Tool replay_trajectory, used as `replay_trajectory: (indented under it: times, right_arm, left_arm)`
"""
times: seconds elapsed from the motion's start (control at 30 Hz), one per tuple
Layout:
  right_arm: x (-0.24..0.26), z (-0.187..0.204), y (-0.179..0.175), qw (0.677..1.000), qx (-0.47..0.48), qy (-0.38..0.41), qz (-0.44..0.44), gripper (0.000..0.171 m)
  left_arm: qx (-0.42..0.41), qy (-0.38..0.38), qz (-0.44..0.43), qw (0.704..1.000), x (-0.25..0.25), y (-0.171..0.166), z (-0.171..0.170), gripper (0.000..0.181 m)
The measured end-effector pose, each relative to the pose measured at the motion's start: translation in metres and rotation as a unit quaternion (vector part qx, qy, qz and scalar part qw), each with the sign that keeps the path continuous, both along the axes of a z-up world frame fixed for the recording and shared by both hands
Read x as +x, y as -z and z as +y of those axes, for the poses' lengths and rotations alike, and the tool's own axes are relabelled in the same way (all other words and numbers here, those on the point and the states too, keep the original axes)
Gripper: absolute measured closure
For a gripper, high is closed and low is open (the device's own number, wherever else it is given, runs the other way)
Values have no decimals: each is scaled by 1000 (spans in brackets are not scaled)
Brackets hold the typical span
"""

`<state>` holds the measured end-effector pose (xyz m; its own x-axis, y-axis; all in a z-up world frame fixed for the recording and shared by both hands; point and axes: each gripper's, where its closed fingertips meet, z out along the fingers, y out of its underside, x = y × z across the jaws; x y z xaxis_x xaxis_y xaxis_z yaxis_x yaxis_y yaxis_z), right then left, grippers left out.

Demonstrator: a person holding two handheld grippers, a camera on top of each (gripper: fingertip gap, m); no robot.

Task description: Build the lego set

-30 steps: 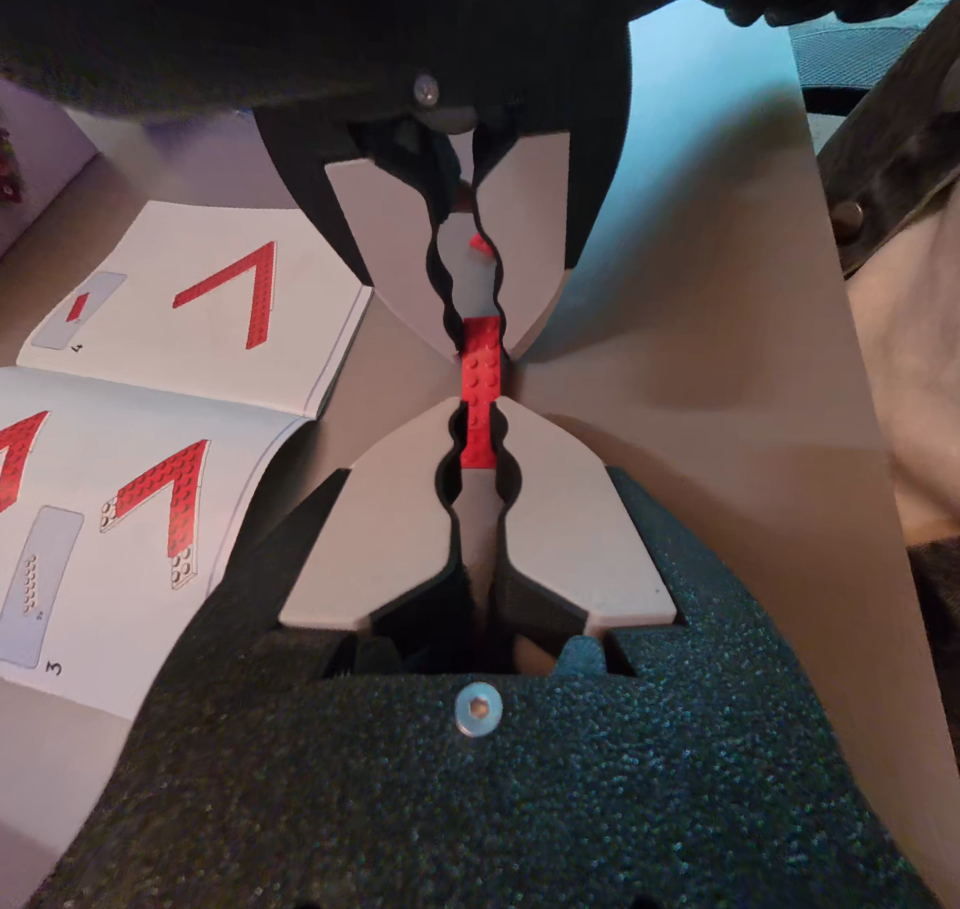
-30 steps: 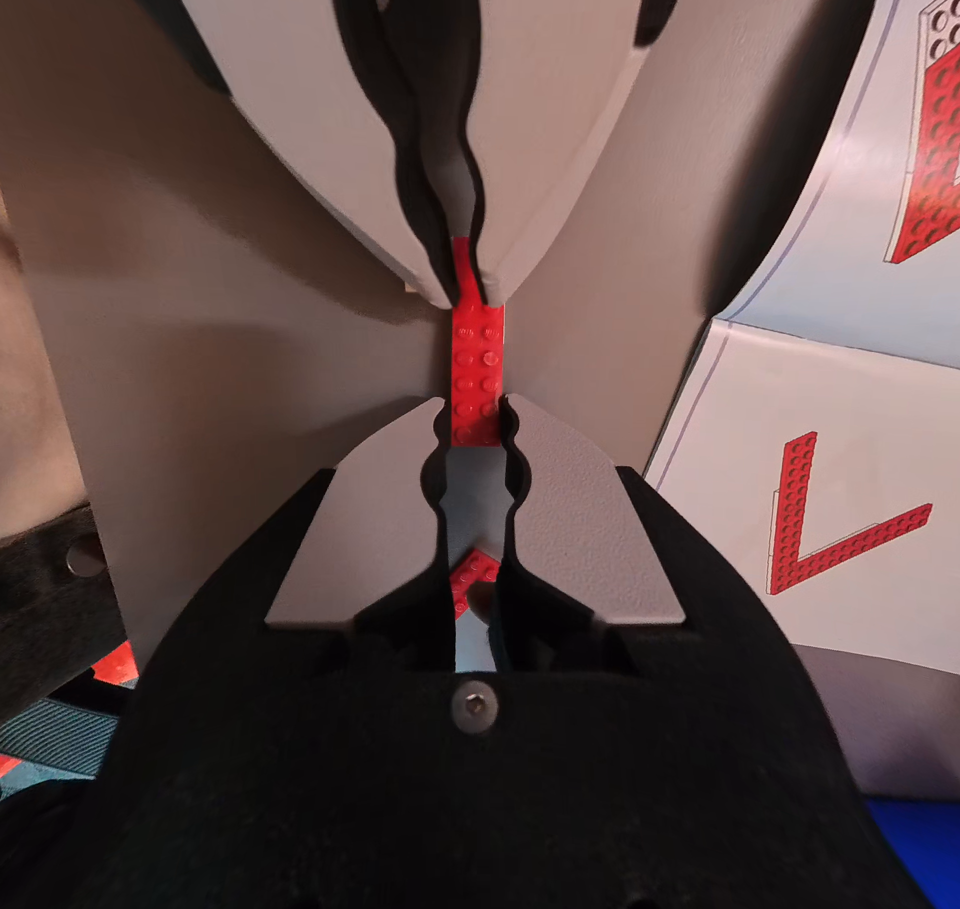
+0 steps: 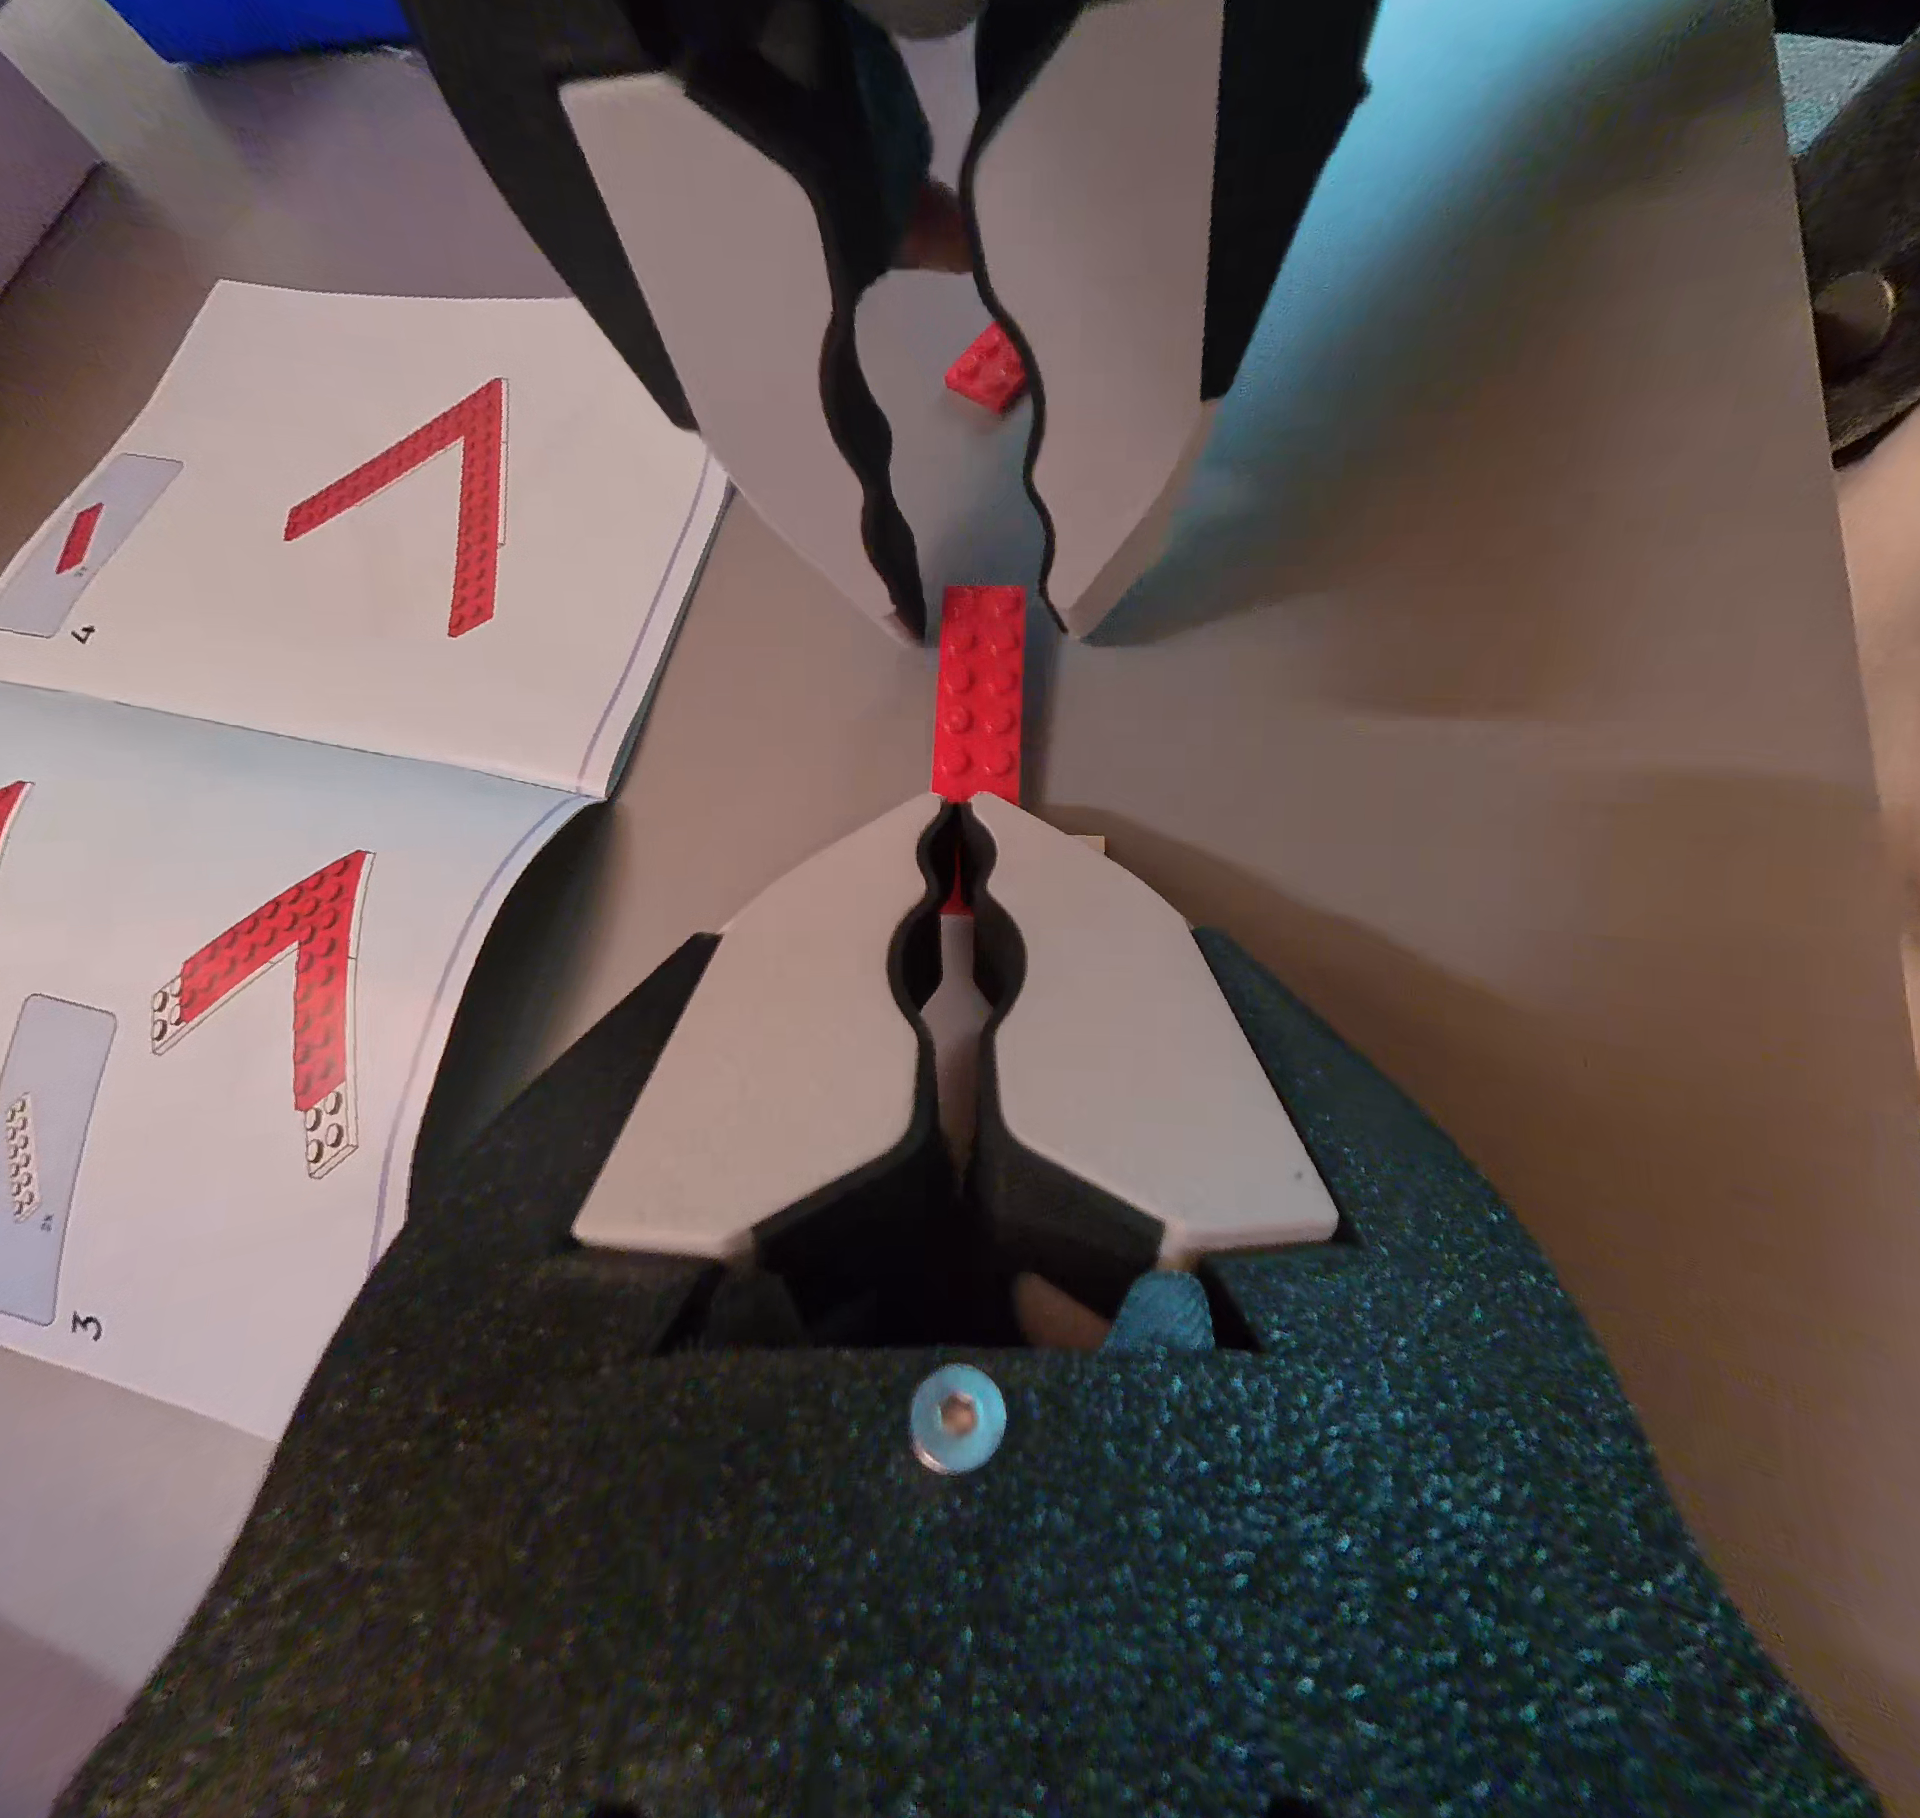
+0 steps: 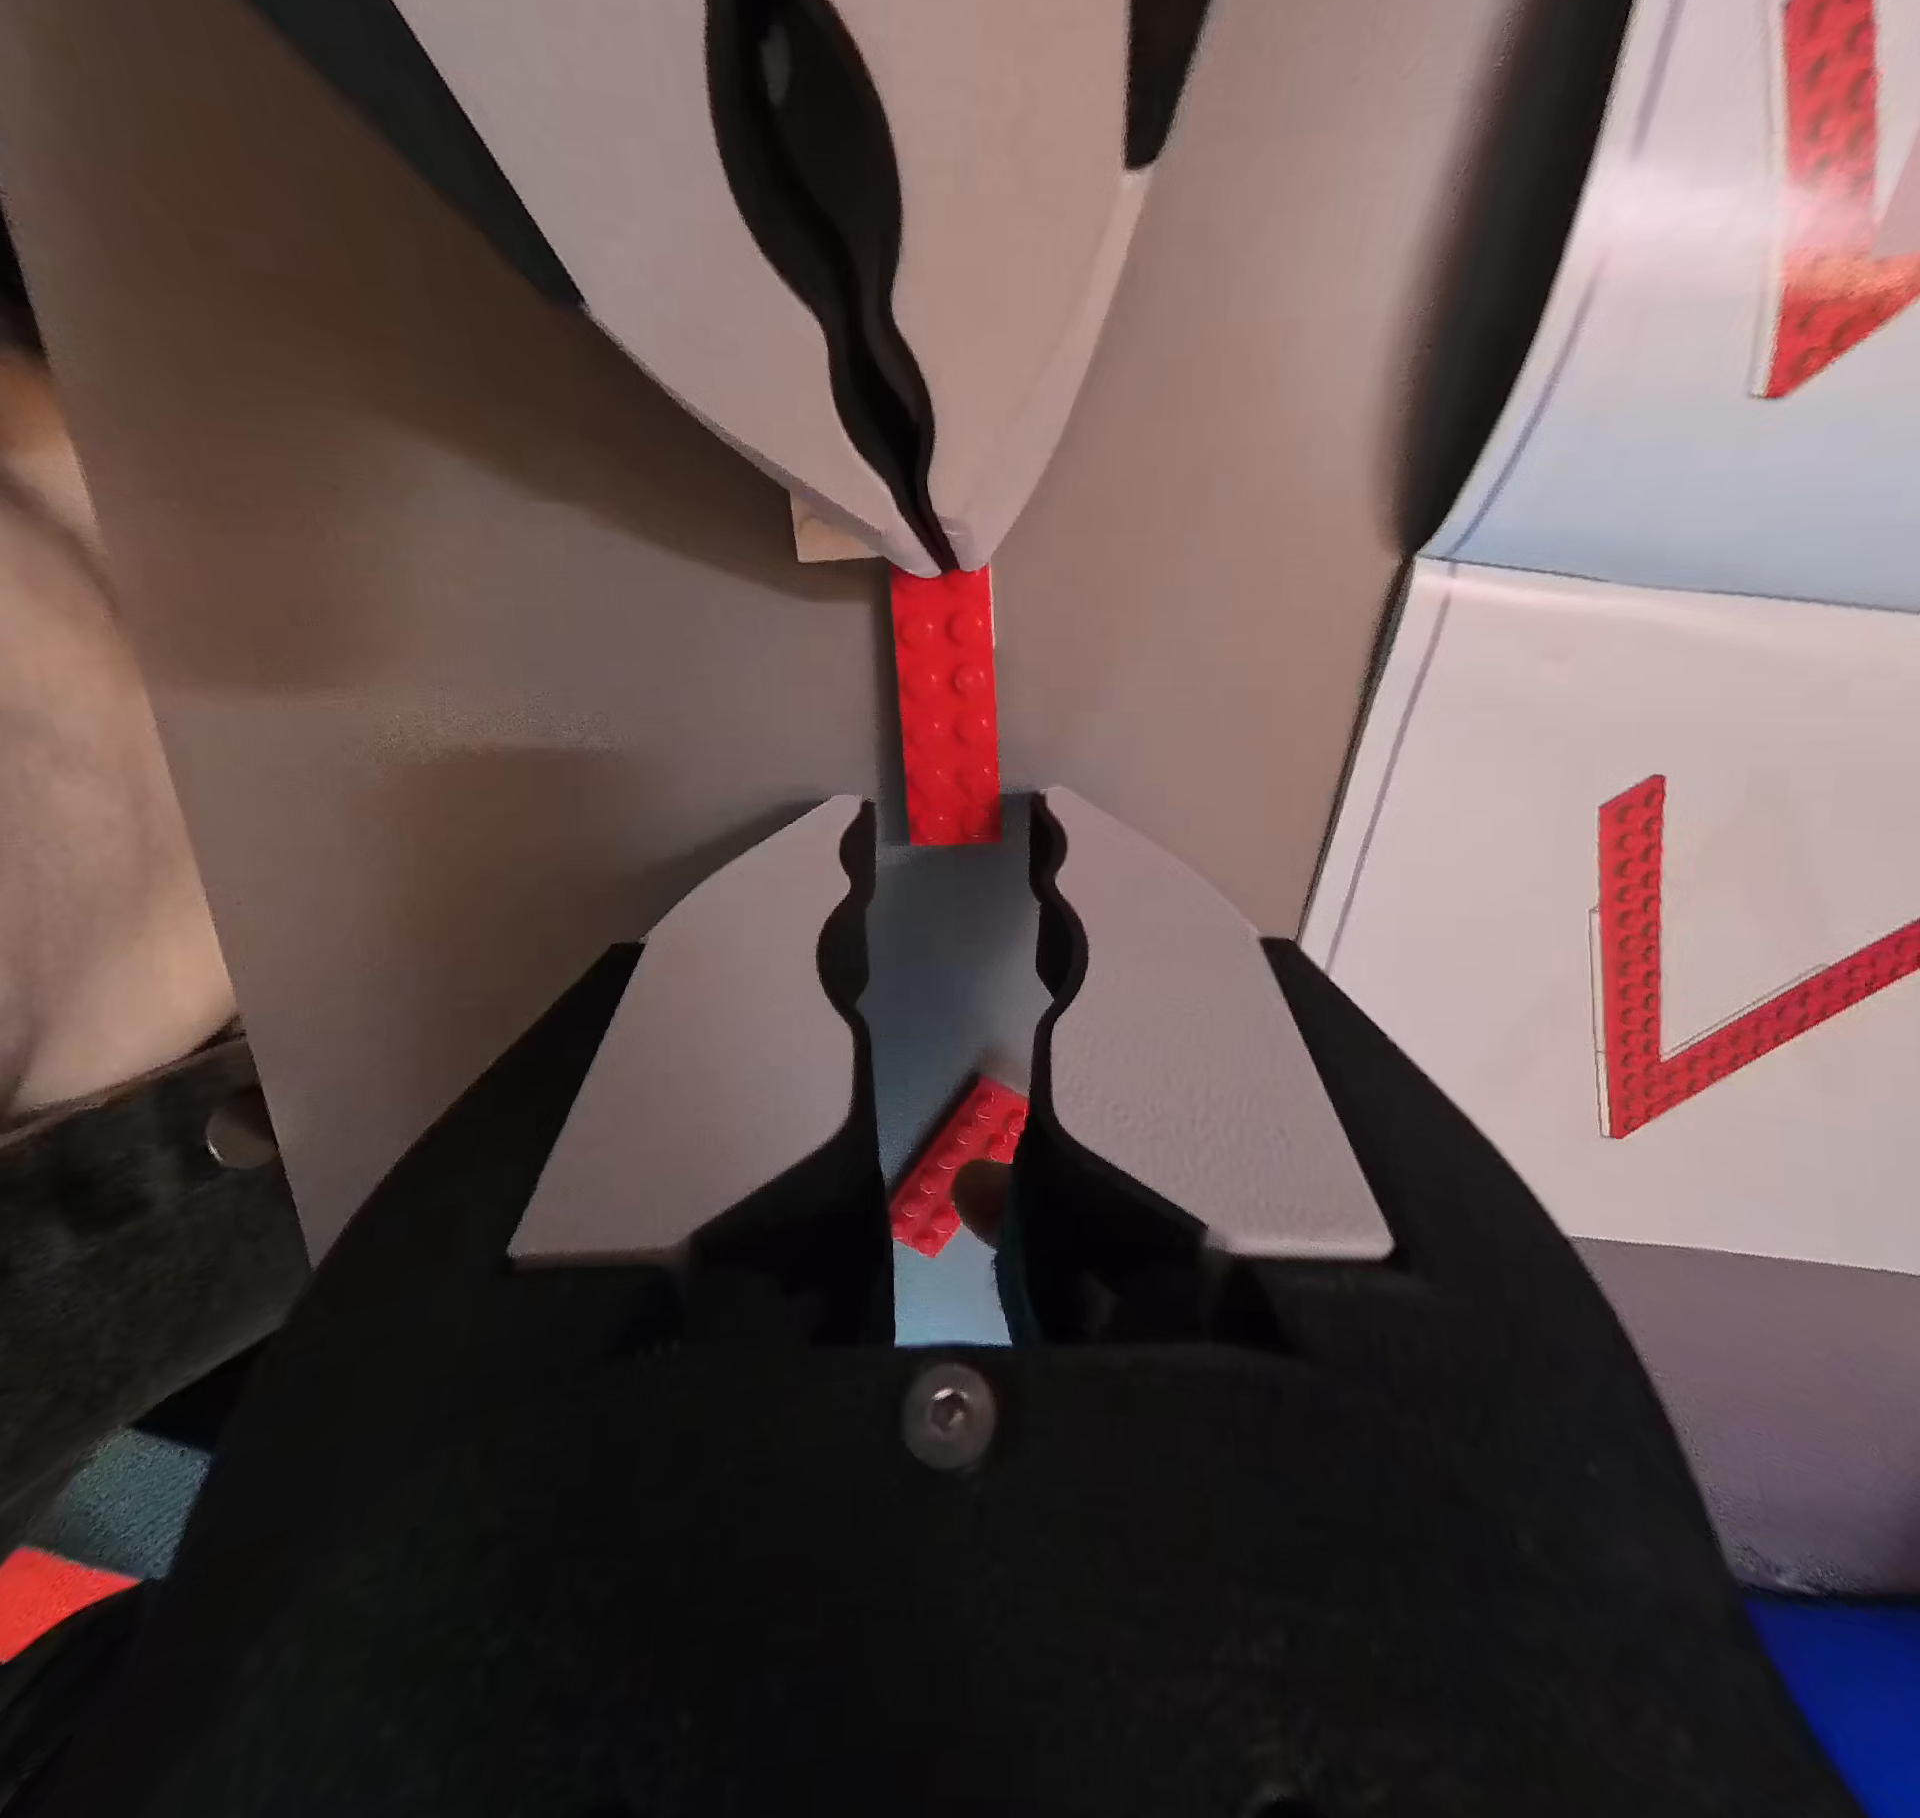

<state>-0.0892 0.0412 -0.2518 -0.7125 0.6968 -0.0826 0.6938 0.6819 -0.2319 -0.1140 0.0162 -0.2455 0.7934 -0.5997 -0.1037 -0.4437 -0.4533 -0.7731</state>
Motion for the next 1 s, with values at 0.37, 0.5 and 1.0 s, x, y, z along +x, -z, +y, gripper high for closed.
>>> replay_trajectory:
  times: [0.37,0.5,1.0]
  right_arm:
    - [-19,-24,-7,992,-94,4,81,166]
    - [-21,-21,-11,990,-89,-9,111,155]
    - [-28,-26,-3,993,-51,-11,102,171]
  left_arm:
    - [1,0,1,1000,0,0,0,181]
    - [0,0,1,1000,0,0,0,181]
    - [-6,4,-5,1000,1,1,-2,181]
